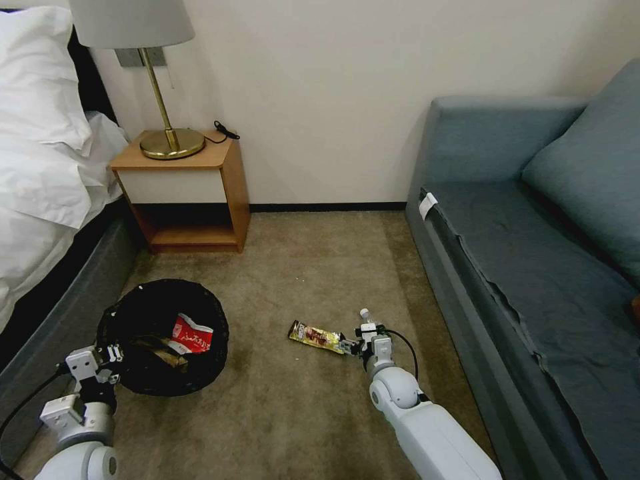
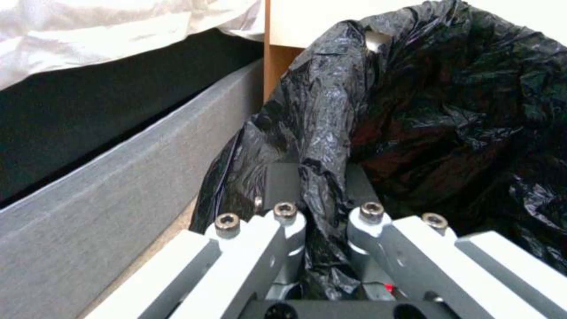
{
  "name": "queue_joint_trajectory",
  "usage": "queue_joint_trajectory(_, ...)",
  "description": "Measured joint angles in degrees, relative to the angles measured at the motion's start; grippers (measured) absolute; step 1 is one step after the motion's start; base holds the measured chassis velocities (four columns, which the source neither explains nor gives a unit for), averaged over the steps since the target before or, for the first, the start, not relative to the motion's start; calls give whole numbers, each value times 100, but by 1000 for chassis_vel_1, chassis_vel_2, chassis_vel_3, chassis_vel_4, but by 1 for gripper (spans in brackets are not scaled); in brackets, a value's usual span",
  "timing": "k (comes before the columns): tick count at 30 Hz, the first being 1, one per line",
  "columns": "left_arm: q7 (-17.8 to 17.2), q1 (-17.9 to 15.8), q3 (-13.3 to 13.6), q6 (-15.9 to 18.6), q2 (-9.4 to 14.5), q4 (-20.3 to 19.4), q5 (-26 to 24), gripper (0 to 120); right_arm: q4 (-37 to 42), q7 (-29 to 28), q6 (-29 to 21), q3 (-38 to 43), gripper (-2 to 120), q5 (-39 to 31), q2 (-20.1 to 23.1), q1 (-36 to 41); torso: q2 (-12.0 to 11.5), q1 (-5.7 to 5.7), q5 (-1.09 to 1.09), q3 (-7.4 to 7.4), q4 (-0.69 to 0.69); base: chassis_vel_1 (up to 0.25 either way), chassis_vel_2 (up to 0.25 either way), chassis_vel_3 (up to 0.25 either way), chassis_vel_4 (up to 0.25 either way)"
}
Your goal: Pick up the trash bin, then pick up the garbage on the floor and place it into the trash bin.
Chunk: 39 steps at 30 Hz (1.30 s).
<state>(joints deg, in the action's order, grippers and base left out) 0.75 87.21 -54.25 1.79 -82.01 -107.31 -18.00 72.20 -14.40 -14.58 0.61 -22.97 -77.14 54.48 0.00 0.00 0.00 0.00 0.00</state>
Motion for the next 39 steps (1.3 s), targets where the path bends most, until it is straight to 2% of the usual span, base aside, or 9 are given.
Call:
queue_joint_trajectory(29, 33, 9, 56, -103, 0, 117, 34, 3, -355, 16, -51, -51, 100, 135, 62, -27, 0, 0, 0, 0, 0, -93, 90, 95, -91)
queue_joint_trajectory(39, 41, -5, 76, -116, 25, 164, 14, 3, -391, -126, -273, -226, 100, 30, 138, -90, 0, 0, 0, 0, -1, -73, 89, 76, -73)
